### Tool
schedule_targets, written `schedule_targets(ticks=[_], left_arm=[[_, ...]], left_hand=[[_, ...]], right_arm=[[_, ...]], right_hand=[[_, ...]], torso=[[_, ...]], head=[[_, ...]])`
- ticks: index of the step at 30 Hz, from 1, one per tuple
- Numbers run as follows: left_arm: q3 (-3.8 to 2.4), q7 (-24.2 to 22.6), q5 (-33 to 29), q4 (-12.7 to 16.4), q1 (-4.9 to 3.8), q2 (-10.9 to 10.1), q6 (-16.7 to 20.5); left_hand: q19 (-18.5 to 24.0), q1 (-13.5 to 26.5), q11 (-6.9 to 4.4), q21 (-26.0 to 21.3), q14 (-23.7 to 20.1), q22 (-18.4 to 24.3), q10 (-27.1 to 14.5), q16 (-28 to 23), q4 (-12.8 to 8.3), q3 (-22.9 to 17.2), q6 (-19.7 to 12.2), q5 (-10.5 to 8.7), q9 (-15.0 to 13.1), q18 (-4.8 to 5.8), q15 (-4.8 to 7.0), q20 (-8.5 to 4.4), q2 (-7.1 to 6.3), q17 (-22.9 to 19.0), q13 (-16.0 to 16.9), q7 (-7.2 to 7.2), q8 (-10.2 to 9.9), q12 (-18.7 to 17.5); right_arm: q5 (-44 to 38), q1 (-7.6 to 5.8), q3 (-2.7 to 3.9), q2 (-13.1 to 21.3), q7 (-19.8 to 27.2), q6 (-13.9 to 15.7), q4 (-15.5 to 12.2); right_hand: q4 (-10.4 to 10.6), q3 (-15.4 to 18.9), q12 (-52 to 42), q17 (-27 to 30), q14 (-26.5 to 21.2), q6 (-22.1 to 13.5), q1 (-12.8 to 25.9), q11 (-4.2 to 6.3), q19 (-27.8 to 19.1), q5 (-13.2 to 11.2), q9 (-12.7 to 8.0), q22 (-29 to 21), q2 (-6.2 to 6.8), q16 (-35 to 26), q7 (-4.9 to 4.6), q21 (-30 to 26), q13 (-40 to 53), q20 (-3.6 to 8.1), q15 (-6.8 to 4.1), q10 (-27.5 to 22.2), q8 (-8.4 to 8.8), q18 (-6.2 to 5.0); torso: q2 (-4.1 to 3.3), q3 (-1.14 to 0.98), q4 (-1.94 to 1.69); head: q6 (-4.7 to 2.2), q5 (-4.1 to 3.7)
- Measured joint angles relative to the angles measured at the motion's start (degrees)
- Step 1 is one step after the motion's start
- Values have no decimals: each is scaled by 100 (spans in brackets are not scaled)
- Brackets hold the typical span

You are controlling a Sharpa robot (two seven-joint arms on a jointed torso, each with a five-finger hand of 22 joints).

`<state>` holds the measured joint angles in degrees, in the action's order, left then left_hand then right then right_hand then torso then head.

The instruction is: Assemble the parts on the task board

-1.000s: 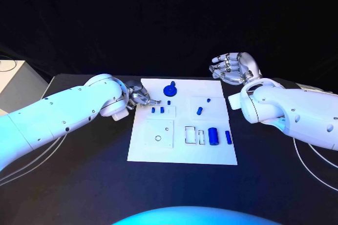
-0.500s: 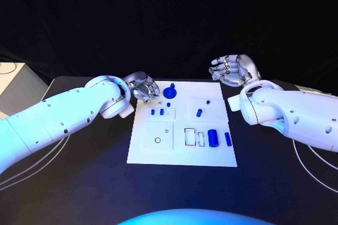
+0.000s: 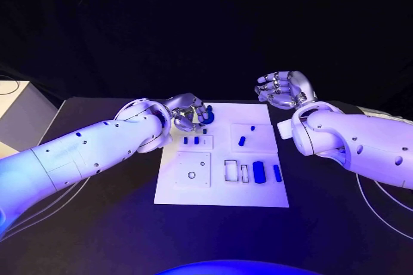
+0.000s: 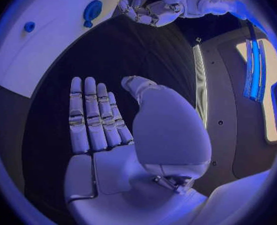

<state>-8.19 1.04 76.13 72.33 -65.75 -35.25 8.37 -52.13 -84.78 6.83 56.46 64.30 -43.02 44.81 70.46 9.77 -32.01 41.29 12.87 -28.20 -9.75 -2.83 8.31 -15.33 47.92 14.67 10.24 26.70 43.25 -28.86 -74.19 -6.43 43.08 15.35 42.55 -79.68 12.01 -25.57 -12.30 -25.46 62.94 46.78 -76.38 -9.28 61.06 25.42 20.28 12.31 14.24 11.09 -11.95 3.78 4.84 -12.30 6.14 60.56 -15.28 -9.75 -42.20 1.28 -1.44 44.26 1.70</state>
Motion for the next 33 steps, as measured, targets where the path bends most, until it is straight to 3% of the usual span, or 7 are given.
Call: schedule_targets(ticks=[7, 19, 33], left_arm=[[29, -12, 494, -223, 0, 159, -9], [60, -6, 800, -556, -9, 374, -198], [69, 35, 905, -709, -10, 557, -471]], left_hand=[[-233, 164, -17, 160, 337, -156, 17, 407, -12, 80, 92, 0, 174, 1, 7, 3, -59, 370, -103, -52, -79, -89], [-360, 202, 3, 296, 342, -352, -48, 572, -53, 150, 144, 0, 297, 1, -32, 33, -97, 452, -189, -104, -141, -204], [-398, 202, -16, 333, 409, -406, 17, 731, -95, 108, 370, 0, 388, 2, -25, 31, -97, 503, -242, -125, -162, -232]], right_arm=[[30, 1, 0, -9, 0, -25, 20], [55, 1, 0, -32, 2, -64, 47], [29, 1, 0, -40, -4, -57, 34]], right_hand=[[1, -32, 0, 0, 0, 0, 0, 0, 0, 0, -6, -10, 0, -22, 0, 0, -8, 0, 0, 0, 0, 0], [-17, -50, 0, -1, 0, 0, 0, 0, -20, 0, -12, -31, 0, -50, 0, 0, -20, -21, 0, 0, 0, 0], [-17, -50, 1, -1, 0, 0, 0, 0, -20, 0, -12, -37, 0, -50, 0, 0, -26, -21, 0, 0, 0, 0]], torso=[[-1, -4, 1], [0, -4, -1], [-4, -4, -3]], head=[[-33, -20], [-49, -49], [-70, -67]])
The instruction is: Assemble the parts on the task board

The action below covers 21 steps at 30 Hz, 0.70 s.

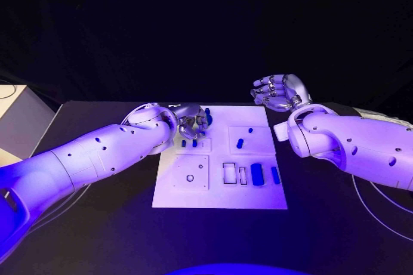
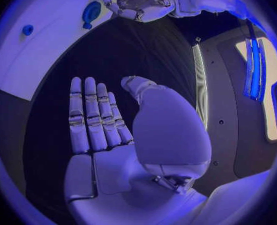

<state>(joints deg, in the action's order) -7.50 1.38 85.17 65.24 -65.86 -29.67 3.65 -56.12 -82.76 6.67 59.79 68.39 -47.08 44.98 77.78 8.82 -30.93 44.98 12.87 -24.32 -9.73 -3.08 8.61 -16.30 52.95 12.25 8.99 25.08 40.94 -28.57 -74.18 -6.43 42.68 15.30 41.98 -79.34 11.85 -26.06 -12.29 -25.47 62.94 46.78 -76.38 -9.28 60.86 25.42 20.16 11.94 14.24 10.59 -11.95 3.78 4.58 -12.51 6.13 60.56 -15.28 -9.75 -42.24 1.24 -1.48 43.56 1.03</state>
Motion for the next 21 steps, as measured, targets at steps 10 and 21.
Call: schedule_targets(ticks=[10, 21], left_arm=[[2, 78, 29, -50, 0, 69, -45], [31, 181, 39, -202, -1, 158, -44]], left_hand=[[-135, -35, -64, 244, 175, -286, 227, 228, -86, -87, 186, 0, 78, -1, 70, -32, 96, 222, -2, -22, -36, 37], [-297, -45, -31, 444, 258, -525, 149, 338, -156, -156, 224, 0, 126, 0, 51, -52, 106, 306, -17, -18, -94, 10]], right_arm=[[-16, 0, 0, 1, -5, 9, -30], [-26, -2, 1, 5, -5, 12, -68]], right_hand=[[-7, -37, 0, 0, 0, 0, -23, 0, 0, 0, 0, -11, -23, 0, 0, 0, -6, 0, 0, 0, 0, 0], [-7, -37, 0, 0, 0, 0, -23, 0, 0, 0, 0, -11, -23, 0, 0, 0, -6, 0, 0, 0, 0, 0]], torso=[[-1, -3, 1], [-1, 2, 0]], head=[[12, -19], [9, -35]])
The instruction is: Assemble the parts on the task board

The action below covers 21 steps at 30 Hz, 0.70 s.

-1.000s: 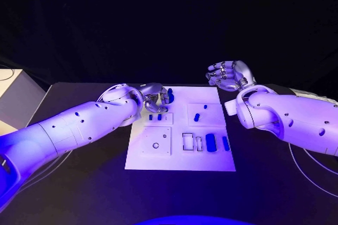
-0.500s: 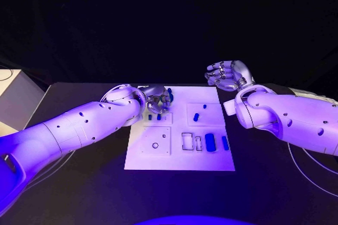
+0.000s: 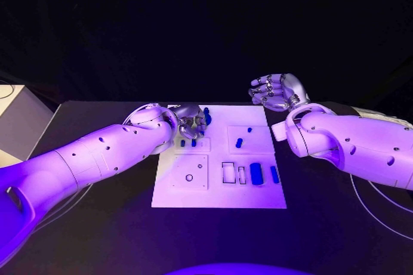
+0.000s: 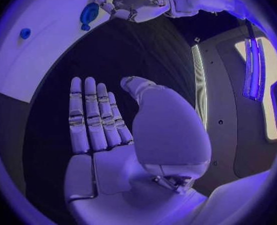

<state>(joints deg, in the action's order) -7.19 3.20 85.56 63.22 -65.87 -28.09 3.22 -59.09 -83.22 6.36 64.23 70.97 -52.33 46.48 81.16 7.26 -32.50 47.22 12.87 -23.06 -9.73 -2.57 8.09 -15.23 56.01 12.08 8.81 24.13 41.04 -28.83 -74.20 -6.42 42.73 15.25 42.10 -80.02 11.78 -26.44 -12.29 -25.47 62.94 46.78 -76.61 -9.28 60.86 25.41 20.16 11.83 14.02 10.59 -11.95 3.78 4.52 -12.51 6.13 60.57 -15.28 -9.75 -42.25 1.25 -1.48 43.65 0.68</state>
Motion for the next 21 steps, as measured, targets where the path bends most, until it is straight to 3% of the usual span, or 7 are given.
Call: schedule_targets(ticks=[16, 19, 21], left_arm=[[31, 56, -9, -111, -9, 93, -66], [39, 57, -13, -115, -14, 94, -77], [44, 57, -16, -118, -18, 97, -83]], left_hand=[[-133, 23, 0, 151, 80, -181, 0, 72, -16, -16, 41, 0, 19, 1, 0, 11, 22, 111, 2, 1, 0, 0], [-133, 45, 0, 159, 80, -198, 0, 83, -16, -16, 47, -4, 19, 93, 0, 11, 45, 117, 3, 7, 0, 1], [-133, 21, 0, 177, 80, -214, 1, 94, -32, -33, 135, -21, 19, 93, 0, 11, 69, 114, 1, 9, 0, 2]], right_arm=[[-16, -4, 0, -8, 4, 0, -47], [-21, -4, 0, -8, 4, 0, -52], [-25, -5, 0, -8, 4, 0, -54]], right_hand=[[0, 0, 0, 0, 0, 0, 0, 0, 0, 0, -5, -7, 0, 0, 0, 0, 1, 0, 0, 0, 0, 0], [0, 0, 0, 0, 0, 0, 0, 0, 0, 0, -5, -7, 0, 0, 0, 0, 1, 0, 0, 0, 0, 0], [0, 0, 0, 0, 0, 0, 0, 0, 0, 0, -5, -7, 0, 0, 0, 0, 1, 0, 0, 0, 0, 0]], torso=[[2, -2, -1], [3, -1, 3], [3, -2, 2]], head=[[25, -4], [35, -8], [38, -11]])
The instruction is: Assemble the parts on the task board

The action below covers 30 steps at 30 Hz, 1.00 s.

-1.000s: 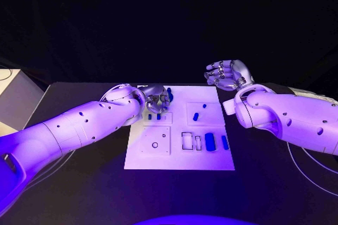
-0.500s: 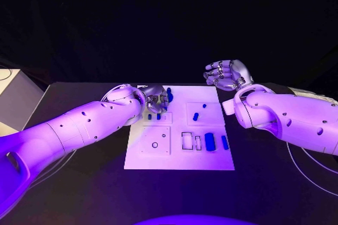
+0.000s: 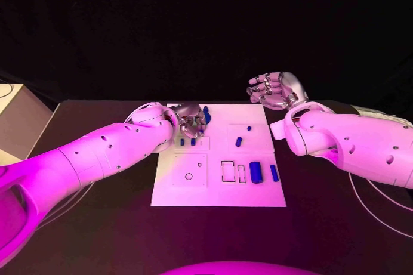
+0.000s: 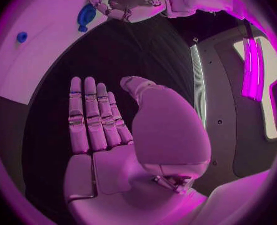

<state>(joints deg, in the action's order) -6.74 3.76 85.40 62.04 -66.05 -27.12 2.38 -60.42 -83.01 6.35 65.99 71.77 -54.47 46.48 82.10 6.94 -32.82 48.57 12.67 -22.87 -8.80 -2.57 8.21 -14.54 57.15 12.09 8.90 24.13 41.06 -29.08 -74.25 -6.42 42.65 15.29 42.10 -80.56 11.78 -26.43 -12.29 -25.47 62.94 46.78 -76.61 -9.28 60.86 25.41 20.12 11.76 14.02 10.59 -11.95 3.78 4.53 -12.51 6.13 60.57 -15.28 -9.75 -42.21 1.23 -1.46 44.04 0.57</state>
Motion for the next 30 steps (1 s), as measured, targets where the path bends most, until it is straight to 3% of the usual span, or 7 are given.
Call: schedule_targets(ticks=[14, 30], left_arm=[[30, -3, -24, -40, -24, 28, -9], [52, -18, -24, -123, -50, 78, 42]], left_hand=[[-143, 8, -20, 179, 93, -206, 167, 61, -118, -118, 203, 0, 56, -1, 32, -20, 53, 14, -115, 41, -79, -258], [-269, 14, 14, 401, 141, -430, 736, 61, -372, -372, 306, -1, 143, -1, -5, -10, 122, -234, -233, 80, -432, -1210]], right_arm=[[-18, -5, 0, -4, 0, -1, -11], [-30, -7, -1, -3, 0, 0, -34]], right_hand=[[-16, -16, 0, 0, 0, 0, 0, 0, 0, 0, 0, -6, 0, 0, 0, 0, -7, 0, 0, 0, 0, 0], [-16, -16, 0, 0, 0, 0, 0, 0, 0, 0, 0, -14, 0, 0, 0, 0, -8, 0, 0, 0, 0, 0]], torso=[[4, -1, -5], [4, 3, -5]], head=[[16, -10], [23, 8]])
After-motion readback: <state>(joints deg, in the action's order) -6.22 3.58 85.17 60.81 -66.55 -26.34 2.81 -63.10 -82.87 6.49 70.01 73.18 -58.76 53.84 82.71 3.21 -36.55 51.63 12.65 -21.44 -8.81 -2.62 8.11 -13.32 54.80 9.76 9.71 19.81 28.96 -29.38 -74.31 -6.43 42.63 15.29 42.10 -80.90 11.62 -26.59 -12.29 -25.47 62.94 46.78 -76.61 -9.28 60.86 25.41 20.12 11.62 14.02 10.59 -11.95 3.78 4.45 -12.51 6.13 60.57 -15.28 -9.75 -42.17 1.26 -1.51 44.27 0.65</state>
